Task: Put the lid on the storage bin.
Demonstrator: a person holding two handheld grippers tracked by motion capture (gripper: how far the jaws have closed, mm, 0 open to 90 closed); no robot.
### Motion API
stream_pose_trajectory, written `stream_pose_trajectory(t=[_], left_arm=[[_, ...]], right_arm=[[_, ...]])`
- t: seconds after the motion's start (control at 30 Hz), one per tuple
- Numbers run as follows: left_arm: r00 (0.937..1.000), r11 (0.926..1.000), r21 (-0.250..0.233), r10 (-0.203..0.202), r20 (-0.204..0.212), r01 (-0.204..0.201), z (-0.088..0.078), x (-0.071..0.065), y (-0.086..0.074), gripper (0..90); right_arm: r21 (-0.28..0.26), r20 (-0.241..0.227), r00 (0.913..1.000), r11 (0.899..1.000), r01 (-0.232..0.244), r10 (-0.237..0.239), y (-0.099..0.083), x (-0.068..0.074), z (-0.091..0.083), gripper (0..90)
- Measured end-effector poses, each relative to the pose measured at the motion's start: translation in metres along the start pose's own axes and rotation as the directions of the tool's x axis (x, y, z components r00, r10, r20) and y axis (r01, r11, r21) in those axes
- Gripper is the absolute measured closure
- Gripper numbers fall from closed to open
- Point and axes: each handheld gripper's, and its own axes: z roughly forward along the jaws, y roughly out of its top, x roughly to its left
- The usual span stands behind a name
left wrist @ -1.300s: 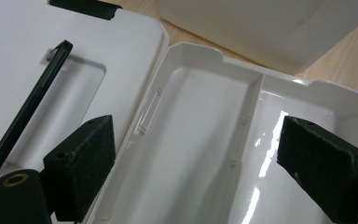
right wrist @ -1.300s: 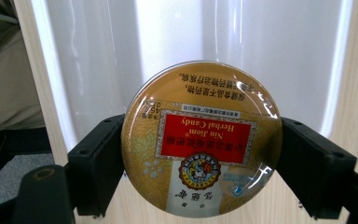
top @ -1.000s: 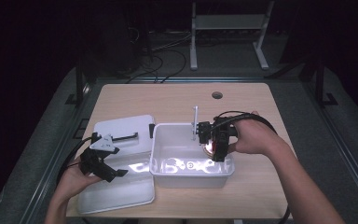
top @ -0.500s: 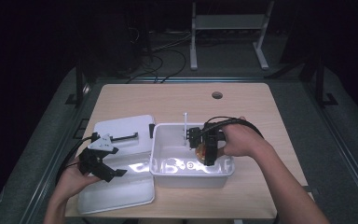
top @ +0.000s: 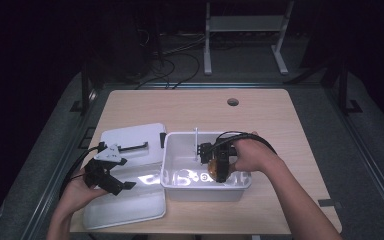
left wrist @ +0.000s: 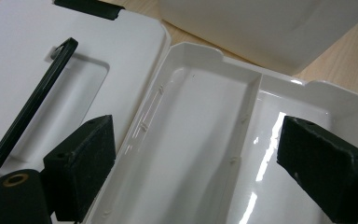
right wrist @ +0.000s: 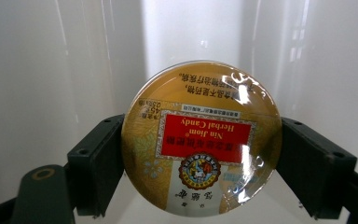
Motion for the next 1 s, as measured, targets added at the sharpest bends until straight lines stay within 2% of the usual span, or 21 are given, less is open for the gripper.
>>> stream_pose_trajectory(t=[0.1,0.33,0.4,0.57,0.93,1.0], left_arm=[[1.0,1.0,0.005,0.0,0.002,0.0,0.001,0.0,0.0,10.9],[1.0,1.0,0.004,0.002,0.002,-0.002,0.001,0.0,0.0,10.9],[1.0,1.0,0.005,0.0,0.001,0.0,0.001,0.0,0.0,10.9],[1.0,1.0,0.004,-0.001,0.002,0.001,0.001,0.0,0.0,10.9],[1.0,1.0,0.008,0.001,0.005,-0.001,0.002,-0.001,0.0,10.9],[1.0,1.0,0.007,0.002,0.004,-0.002,0.002,-0.001,0.0,10.9]], right_arm=[[0.017,0.0,1.0,1.0,0.003,-0.003,0.001,0.0,0.004,19.7],[0.012,0.007,0.9999,1.0,-0.011,0.011,0.002,-0.002,0.003,20.8],[-0.018,0.014,0.9996,1.0,-0.025,0.025,0.002,-0.003,-0.002,19.2],[-0.053,0.023,0.9991,0.998,-0.033,0.035,-0.004,0.0,-0.015,19.8],[-0.122,0.064,0.9945,0.99,-0.075,0.083,-0.033,0.002,-0.047,20.2],[-0.149,0.067,0.9918,0.984,-0.097,0.108,-0.043,0.002,-0.056,20.2]])
